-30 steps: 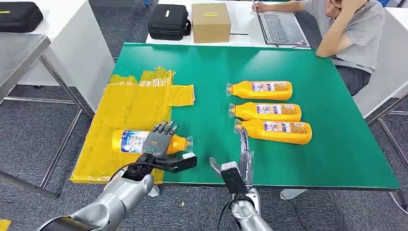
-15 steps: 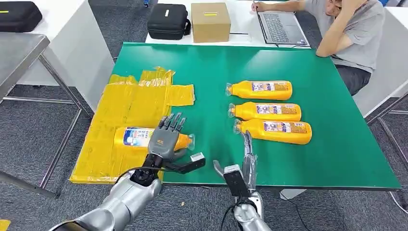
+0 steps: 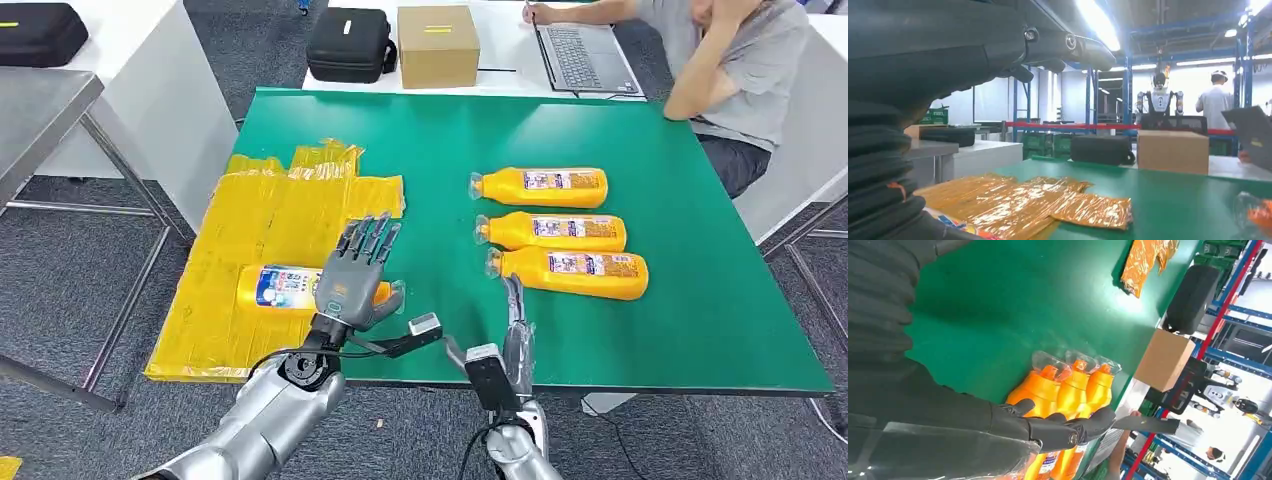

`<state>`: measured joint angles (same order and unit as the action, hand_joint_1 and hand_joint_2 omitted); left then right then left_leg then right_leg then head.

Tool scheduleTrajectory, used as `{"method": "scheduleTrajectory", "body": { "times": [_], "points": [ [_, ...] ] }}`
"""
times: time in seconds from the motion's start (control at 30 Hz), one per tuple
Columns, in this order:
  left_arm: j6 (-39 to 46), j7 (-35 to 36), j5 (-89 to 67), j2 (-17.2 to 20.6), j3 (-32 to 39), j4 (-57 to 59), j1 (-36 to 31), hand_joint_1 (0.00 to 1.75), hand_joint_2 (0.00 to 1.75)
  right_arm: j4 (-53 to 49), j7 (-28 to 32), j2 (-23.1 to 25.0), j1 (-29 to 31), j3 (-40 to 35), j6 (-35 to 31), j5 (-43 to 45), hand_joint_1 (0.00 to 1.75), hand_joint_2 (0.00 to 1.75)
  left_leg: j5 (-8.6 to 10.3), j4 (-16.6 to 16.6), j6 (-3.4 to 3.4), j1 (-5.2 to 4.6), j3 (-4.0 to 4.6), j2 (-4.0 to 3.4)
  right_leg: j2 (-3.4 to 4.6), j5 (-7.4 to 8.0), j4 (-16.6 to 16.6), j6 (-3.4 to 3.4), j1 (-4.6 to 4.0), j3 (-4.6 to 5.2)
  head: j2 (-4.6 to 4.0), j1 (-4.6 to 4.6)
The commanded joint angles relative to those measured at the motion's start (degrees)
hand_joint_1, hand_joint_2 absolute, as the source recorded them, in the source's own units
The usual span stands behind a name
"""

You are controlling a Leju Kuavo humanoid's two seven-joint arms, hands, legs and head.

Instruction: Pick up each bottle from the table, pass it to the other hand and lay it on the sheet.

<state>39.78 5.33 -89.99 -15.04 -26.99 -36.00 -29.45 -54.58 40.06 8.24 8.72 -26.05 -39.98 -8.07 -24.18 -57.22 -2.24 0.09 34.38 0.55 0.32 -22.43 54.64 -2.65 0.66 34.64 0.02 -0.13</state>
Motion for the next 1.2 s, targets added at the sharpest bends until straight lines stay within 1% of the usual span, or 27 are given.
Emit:
{"method": "scheduleTrajectory", "body": {
  "times": [0.03, 0.07, 0.1, 0.13, 0.2, 0.23, 0.27, 0.3, 0.33, 0.37, 0.4, 0.47, 0.57, 0.6, 0.63, 0.67, 0.73, 0.77, 0.87, 0.9, 0.93, 0.97, 1.03, 1.13, 1.2],
  "points": [
    [0.2, -7.6, 6.5, 2.3, -0.7, -13.0, 3.4, 0.0, 1.75, -1.0, -0.1, 0.1, 0.3, 2.0, 0.0, -0.3, 0.0, 1.75, -0.1, 0.0, 0.1, 0.01, -0.18, -0.12, 0.06, -0.09, 0.0, 0.09, -0.02, -0.13, 0.0, 0.0],
    [0.2, -8.8, 7.0, 2.3, -0.3, -14.5, 4.2, 0.0, 1.75, -1.7, -0.1, 0.1, 0.0, 2.3, 0.0, -0.7, 0.0, 1.75, -0.07, 0.0, 0.09, 0.0, -0.14, -0.1, 0.05, -0.06, 0.0, 0.08, -0.01, -0.09, 0.0, 0.0],
    [0.2, -13.4, 11.1, 1.9, 0.3, -15.5, 4.9, 0.0, 1.75, -3.5, -0.1, 0.1, -0.5, 2.5, 0.0, -0.6, 0.0, 1.75, -0.07, 0.0, 0.08, 0.02, -0.1, -0.1, 0.06, -0.06, 0.0, 0.07, -0.02, -0.06, 0.0, -0.02],
    [0.2, -16.0, 14.4, 1.4, 1.2, -16.0, 5.4, 0.0, 1.75, -4.6, -0.1, 0.0, -0.9, 2.6, 0.0, -0.3, 0.0, 1.75, -0.06, 0.0, 0.06, 0.0, -0.06, -0.09, 0.05, -0.05, 0.0, 0.06, -0.01, -0.02, -0.02, -0.02],
    [0.2, -26.0, 22.7, 0.5, 3.6, -19.9, 7.9, 0.0, 1.75, -11.6, -0.1, -1.4, -3.0, 1.5, 0.8, 3.2, 0.0, 1.75, -0.12, 0.0, 0.09, -0.01, -0.14, -0.09, 0.03, -0.12, 0.1, 0.08, 0.0, -0.09, 0.0, 0.0],
    [0.2, -28.7, 25.6, 0.1, 4.4, -20.8, 8.7, 0.0, 1.75, -13.7, -0.1, -1.9, -3.7, 1.6, 2.1, 4.8, 0.0, 1.75, -0.07, 0.0, 0.06, 0.0, -0.04, -0.09, 0.04, -0.06, 0.0, 0.05, -0.01, -0.02, 0.0, 0.0],
    [0.2, -33.4, 31.1, -0.4, 4.9, -21.7, 10.0, 0.0, 1.75, -17.8, -0.1, -2.3, -5.2, 2.8, 5.8, 7.7, 0.0, 1.75, -0.17, 0.0, 0.1, -0.02, -0.18, -0.12, 0.05, -0.17, 0.1, 0.09, 0.01, -0.12, 0.0, 0.0],
    [0.2, -36.9, 36.2, -0.3, 4.0, -22.3, 10.9, 0.0, 1.75, -21.6, -0.1, -2.6, -6.8, 4.4, 8.9, 9.1, 0.0, 1.75, -0.13, 0.0, 0.08, -0.02, -0.12, -0.07, 0.01, -0.14, 0.1, 0.07, 0.01, -0.09, 0.0, 0.0],
    [0.2, -36.9, 36.2, -0.3, 4.0, -22.3, 10.9, 0.0, 1.75, -21.6, -0.1, -2.6, -6.8, 4.4, 8.9, 9.1, 0.0, 1.75, -0.09, 0.0, 0.07, -0.03, -0.09, -0.01, -0.04, -0.12, 0.0, 0.06, 0.02, -0.06, 0.0, -0.02],
    [-0.4, -38.0, 40.6, 0.3, 2.4, -23.5, 11.6, 0.0, 1.75, -24.4, -0.1, -2.7, -8.1, 5.9, 10.2, 8.3, 0.0, 1.75, -0.17, 0.0, 0.1, -0.03, -0.18, 0.01, -0.08, -0.21, 0.1, 0.09, 0.01, -0.14, 0.0, 0.0],
    [-1.7, -39.0, 44.2, 0.7, 1.2, -24.2, 11.7, 0.0, 1.75, -26.5, -0.1, -2.6, -8.8, 6.7, 10.4, 7.6, 0.0, 1.75, -0.09, 0.0, 0.07, -0.01, -0.09, 0.02, -0.08, -0.12, 0.0, 0.07, 0.0, -0.06, 0.0, 0.0],
    [-1.7, -39.0, 44.2, 0.7, 1.2, -24.2, 11.7, 0.0, 1.75, -26.5, -0.1, -2.6, -8.8, 6.7, 10.4, 7.6, 0.0, 1.75, -0.18, -0.1, 0.1, -0.03, -0.15, 0.01, -0.08, -0.22, 0.1, 0.1, 0.01, -0.11, 0.0, 0.0],
    [-1.7, -39.0, 44.2, 0.7, 1.2, -24.2, 11.7, 0.0, 1.75, -26.5, -0.1, -2.6, -8.8, 6.7, 10.4, 7.6, 0.0, 1.75, -0.06, 0.0, 0.06, 0.0, -0.01, 0.0, -0.04, -0.07, 0.0, 0.06, -0.01, 0.02, 0.0, 0.0],
    [-1.7, -39.0, 44.2, 0.7, 1.2, -24.2, 11.7, 0.0, 1.75, -26.5, -0.1, -2.6, -8.8, 6.7, 10.4, 7.6, 0.0, 1.75, -0.12, 0.0, 0.09, 0.01, -0.11, -0.01, -0.05, -0.12, 0.0, 0.09, -0.03, -0.08, 0.0, -0.02],
    [-1.7, -39.0, 44.2, 0.7, 1.2, -24.2, 11.7, 0.0, 1.75, -26.5, -0.1, -2.6, -8.8, 6.7, 10.4, 7.6, 0.0, 1.75, -0.06, 0.0, 0.05, -0.01, -0.01, 0.0, -0.04, -0.06, 0.0, 0.06, 0.0, 0.01, 0.0, -0.02],
    [-2.6, -39.8, 46.7, 0.8, 0.7, -24.0, 11.7, 0.0, 1.75, -28.1, -0.1, -2.7, -9.2, 7.1, 10.8, 7.4, 0.0, 1.75, -0.14, 0.0, 0.1, 0.0, -0.17, -0.02, -0.05, -0.15, 0.0, 0.1, -0.02, -0.13, 0.0, 0.02],
    [-4.9, -41.6, 53.0, 1.6, -1.0, -23.5, 11.4, 0.0, 1.75, -32.2, -0.1, -3.0, -10.7, 8.3, 13.0, 7.4, 0.0, 1.75, -0.07, 0.0, 0.06, -0.01, -0.04, -0.01, -0.04, -0.08, 0.0, 0.07, 0.01, 0.0, 0.0, -0.02],
    [-5.6, -42.1, 55.6, 1.9, -2.0, -22.8, 11.2, 0.0, 1.75, -35.0, -0.1, -3.3, -11.7, 8.9, 13.8, 7.0, 0.0, 1.75, -0.13, 0.0, 0.1, 0.0, -0.15, 0.02, -0.1, -0.16, 0.0, 0.11, -0.02, -0.11, 0.0, 0.0],
    [-6.2, -43.9, 60.2, 2.2, -2.7, -22.1, 10.7, 0.0, 1.75, -40.7, -0.1, -3.9, -13.9, 9.3, 16.8, 7.3, 0.0, 1.75, -0.06, 0.0, 0.06, 0.0, -0.02, 0.05, -0.09, -0.09, 0.0, 0.07, -0.01, 0.0, 0.0, -0.02],
    [-6.2, -44.3, 61.1, 2.3, -2.8, -22.1, 10.6, 0.0, 1.75, -41.5, -0.1, -4.1, -14.2, 9.1, 16.9, 6.9, 0.0, 1.75, -0.16, 0.0, 0.1, -0.01, -0.14, 0.06, -0.13, -0.21, 0.1, 0.1, -0.01, -0.11, -0.02, -0.02],
    [-6.6, -45.1, 63.3, 2.4, -3.0, -22.3, 10.6, 0.0, 1.75, -43.0, -0.1, -4.7, -14.8, 8.5, 16.6, 6.4, 0.0, 1.75, -0.08, 0.0, 0.06, -0.03, -0.06, 0.06, -0.11, -0.12, 0.0, 0.07, 0.02, -0.03, 0.0, -0.02],
    [-6.8, -45.3, 65.3, 2.7, -3.3, -23.0, 10.8, 0.0, 1.75, -43.5, -0.1, -4.6, -15.1, 8.7, 16.5, 7.0, 0.0, 1.75, -0.19, 0.0, 0.11, -0.02, -0.22, 0.04, -0.12, -0.23, 0.1, 0.11, 0.0, -0.18, 0.0, -0.02],
    [-7.7, -45.3, 68.2, 3.3, -4.4, -24.9, 11.4, 0.0, 1.75, -44.0, -0.1, -4.5, -15.5, 9.2, 16.8, 7.4, 0.0, 1.75, -0.09, 0.0, 0.07, 0.0, -0.05, 0.03, -0.08, -0.11, 0.0, 0.08, -0.01, -0.03, 0.0, 0.0],
    [-8.6, -45.3, 71.4, 3.6, -6.8, -25.4, 11.2, 0.0, 1.75, -44.7, -0.1, -4.4, -16.3, 9.8, 16.6, 7.3, 0.0, 1.75, -0.19, 0.0, 0.11, 0.0, -0.18, 0.0, -0.08, -0.2, 0.1, 0.12, -0.02, -0.13, 0.0, 0.0],
    [-9.1, -45.3, 73.0, 3.7, -8.0, -25.7, 11.0, 0.0, 1.75, -44.6, -0.1, -4.1, -16.6, 10.1, 17.2, 7.6, 0.0, 1.75, -0.09, 0.0, 0.06, 0.0, -0.02, 0.03, -0.08, -0.1, 0.0, 0.08, -0.01, 0.0, -0.02, 0.0]
  ]
}}
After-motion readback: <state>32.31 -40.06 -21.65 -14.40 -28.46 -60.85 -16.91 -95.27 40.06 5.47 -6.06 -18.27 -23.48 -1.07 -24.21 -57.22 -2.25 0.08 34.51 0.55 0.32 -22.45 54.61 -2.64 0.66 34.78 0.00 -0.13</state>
